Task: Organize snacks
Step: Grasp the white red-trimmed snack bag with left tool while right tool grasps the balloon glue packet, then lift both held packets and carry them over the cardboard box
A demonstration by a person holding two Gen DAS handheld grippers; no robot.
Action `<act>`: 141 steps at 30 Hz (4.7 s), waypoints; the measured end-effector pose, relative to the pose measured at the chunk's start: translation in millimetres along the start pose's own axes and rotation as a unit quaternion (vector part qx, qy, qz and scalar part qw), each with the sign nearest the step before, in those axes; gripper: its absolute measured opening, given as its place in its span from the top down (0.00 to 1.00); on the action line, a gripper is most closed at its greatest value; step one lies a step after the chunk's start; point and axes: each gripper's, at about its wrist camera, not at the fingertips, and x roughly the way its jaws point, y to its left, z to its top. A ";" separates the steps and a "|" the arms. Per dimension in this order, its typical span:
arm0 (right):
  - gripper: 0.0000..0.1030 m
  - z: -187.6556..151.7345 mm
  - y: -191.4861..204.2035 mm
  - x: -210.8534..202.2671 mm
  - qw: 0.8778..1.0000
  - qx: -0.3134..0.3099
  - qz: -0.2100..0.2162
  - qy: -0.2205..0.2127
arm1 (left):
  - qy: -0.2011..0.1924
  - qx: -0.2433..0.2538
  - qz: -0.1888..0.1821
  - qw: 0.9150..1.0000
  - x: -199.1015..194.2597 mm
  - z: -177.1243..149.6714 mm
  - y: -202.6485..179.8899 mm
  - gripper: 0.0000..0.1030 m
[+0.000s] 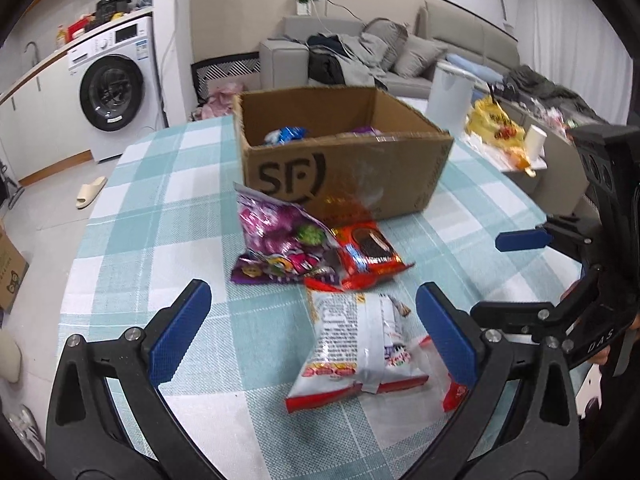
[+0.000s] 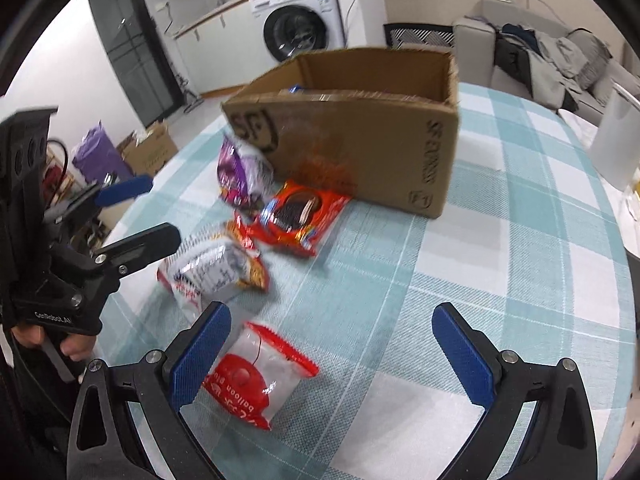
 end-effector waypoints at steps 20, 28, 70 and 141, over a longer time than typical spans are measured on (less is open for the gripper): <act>0.01 -18.7 29.1 35.4 0.995 -0.067 0.023 0.076 | 0.038 0.005 -0.014 0.999 24.8 -8.9 -1.4 0.01; 0.01 -22.6 12.6 35.3 0.995 -0.057 -0.007 0.085 | 0.051 0.021 -0.021 0.998 32.1 -14.8 -11.0 0.01; 0.29 -22.3 4.8 28.1 0.995 -0.054 -0.037 0.072 | 0.062 0.038 -0.076 0.994 40.1 -23.8 -19.9 0.49; 0.57 80.5 -9.1 -72.8 0.977 0.060 -0.012 -0.203 | -0.105 -0.033 -0.030 0.993 -26.7 82.6 22.6 0.49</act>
